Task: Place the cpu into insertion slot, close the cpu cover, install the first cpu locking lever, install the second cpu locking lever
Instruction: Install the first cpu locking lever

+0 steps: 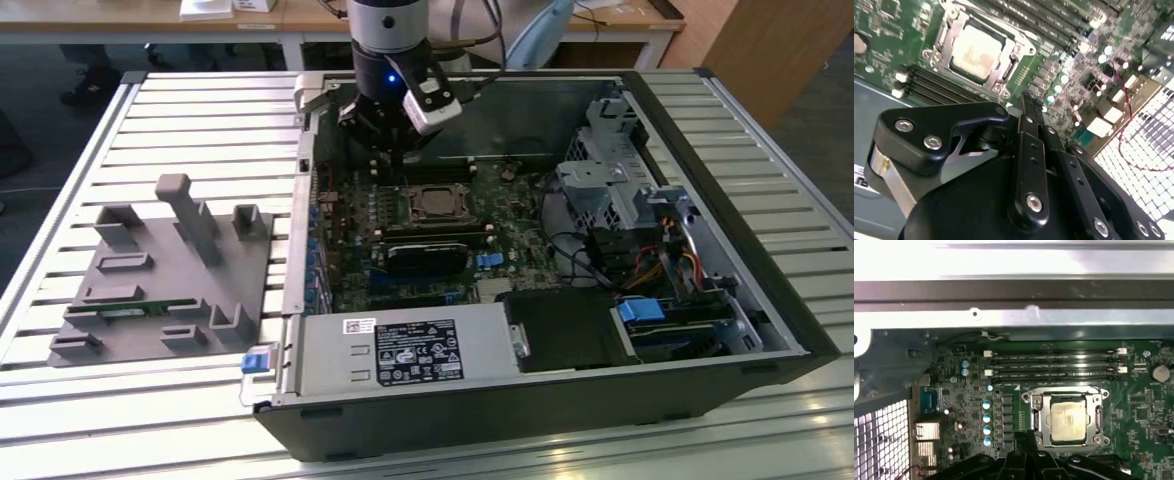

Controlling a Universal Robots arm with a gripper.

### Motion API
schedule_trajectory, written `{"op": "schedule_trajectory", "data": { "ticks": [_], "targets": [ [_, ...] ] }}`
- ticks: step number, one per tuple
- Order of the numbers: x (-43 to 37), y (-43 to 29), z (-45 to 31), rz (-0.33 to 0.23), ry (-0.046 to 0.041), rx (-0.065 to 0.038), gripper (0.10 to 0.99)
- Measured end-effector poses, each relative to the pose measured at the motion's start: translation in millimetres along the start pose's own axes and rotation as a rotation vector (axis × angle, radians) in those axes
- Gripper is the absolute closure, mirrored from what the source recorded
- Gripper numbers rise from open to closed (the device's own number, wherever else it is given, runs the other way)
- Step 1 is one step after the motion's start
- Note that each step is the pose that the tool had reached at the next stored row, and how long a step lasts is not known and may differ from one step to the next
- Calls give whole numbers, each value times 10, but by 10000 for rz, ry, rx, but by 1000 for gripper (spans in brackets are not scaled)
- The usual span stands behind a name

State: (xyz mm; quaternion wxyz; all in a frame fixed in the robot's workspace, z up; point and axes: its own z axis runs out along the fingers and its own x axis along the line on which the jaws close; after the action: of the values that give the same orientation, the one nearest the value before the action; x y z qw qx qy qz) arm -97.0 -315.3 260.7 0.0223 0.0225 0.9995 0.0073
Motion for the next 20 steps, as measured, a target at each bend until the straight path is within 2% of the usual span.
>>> {"op": "schedule_trajectory", "data": {
  "ticks": [5, 12, 16, 20],
  "targets": [
    [36, 74, 37, 1, 0, -18, 969],
    [92, 243, 88, -1, 0, -18, 969],
    [97, 272, 94, 0, 1, -18, 969],
    [65, 277, 99, 0, 9, -18, 969]
  ]
}}
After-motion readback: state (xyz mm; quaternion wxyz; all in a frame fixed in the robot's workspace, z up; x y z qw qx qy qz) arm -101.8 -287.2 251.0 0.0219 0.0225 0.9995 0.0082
